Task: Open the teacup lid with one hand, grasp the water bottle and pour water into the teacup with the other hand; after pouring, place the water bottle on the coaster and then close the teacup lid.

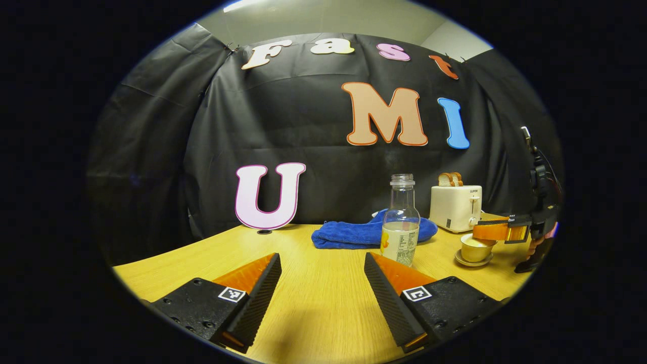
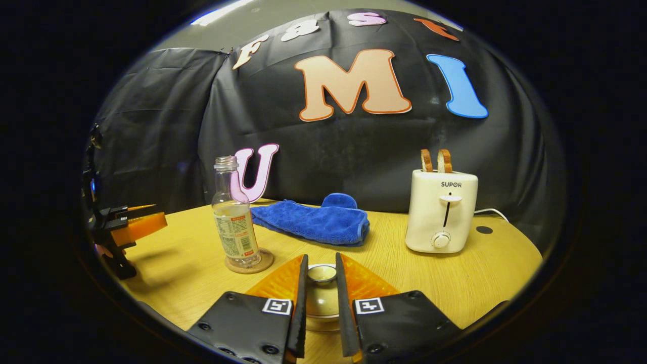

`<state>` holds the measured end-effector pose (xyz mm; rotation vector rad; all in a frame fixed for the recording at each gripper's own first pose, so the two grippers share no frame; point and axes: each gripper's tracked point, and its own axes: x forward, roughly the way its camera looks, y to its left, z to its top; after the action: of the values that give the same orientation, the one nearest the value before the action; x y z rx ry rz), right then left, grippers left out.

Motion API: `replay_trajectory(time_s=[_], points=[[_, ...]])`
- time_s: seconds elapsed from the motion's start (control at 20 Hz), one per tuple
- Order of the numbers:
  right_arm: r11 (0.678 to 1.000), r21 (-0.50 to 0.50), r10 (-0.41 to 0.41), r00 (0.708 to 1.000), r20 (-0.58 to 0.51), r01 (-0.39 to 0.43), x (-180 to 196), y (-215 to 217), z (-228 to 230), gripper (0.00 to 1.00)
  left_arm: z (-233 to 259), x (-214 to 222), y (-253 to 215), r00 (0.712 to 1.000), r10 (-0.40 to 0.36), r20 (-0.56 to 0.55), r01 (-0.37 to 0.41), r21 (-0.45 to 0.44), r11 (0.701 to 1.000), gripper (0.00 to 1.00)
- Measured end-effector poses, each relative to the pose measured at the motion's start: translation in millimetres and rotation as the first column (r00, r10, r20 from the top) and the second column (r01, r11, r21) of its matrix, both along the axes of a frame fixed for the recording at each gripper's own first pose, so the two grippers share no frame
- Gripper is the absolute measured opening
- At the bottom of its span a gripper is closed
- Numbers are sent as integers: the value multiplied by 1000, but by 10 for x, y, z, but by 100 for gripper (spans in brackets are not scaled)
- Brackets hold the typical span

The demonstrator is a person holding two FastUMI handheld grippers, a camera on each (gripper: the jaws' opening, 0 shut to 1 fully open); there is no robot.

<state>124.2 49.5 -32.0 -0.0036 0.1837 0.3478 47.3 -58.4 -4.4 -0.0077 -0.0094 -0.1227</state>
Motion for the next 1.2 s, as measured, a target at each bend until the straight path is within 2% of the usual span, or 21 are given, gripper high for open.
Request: replay_trajectory(time_s=[0.15,0.35,0.4,0.5,0.55,0.6,0.8,0.85,0.95,1.0,1.1,1.2], points=[[1000,2,6,1000,5,-6,-13,11,14,42,4,-6,1,1000,0,1,0,1,1000,96],[1000,14,-2,998,55,1,-67,-28,107,87,2,3,-4,1000,0,1,0,0,1000,96],[1000,23,-19,997,81,17,-73,-62,143,82,7,-2,-1,1000,0,2,0,0,1000,96],[998,47,-52,989,142,46,-145,-139,260,100,1,-3,12,1000,5,2,-5,1,1000,96],[997,42,-76,983,167,70,-165,-180,301,97,0,2,16,1000,8,2,-8,2,1000,96],[995,38,-94,984,154,89,-206,-221,262,100,4,21,14,1000,10,2,-10,2,1000,96],[989,37,-148,976,162,144,-419,-367,285,98,5,-4,24,1000,11,2,-11,1,1000,96],[986,36,-167,972,165,163,-481,-427,292,100,3,1,24,1000,11,2,-11,1,1000,96],[978,36,-210,963,170,207,-623,-532,313,97,-1,-3,23,1000,11,2,-11,2,1000,96],[972,34,-237,956,171,234,-676,-621,308,100,3,-2,30,1000,12,2,-12,2,1000,96],[956,34,-293,940,176,292,-788,-770,325,96,4,-8,58,1000,23,2,-23,2,1000,96],[932,32,-362,915,180,362,-875,-943,338,100,-4,5,89,999,43,2,-43,2,999,96]])
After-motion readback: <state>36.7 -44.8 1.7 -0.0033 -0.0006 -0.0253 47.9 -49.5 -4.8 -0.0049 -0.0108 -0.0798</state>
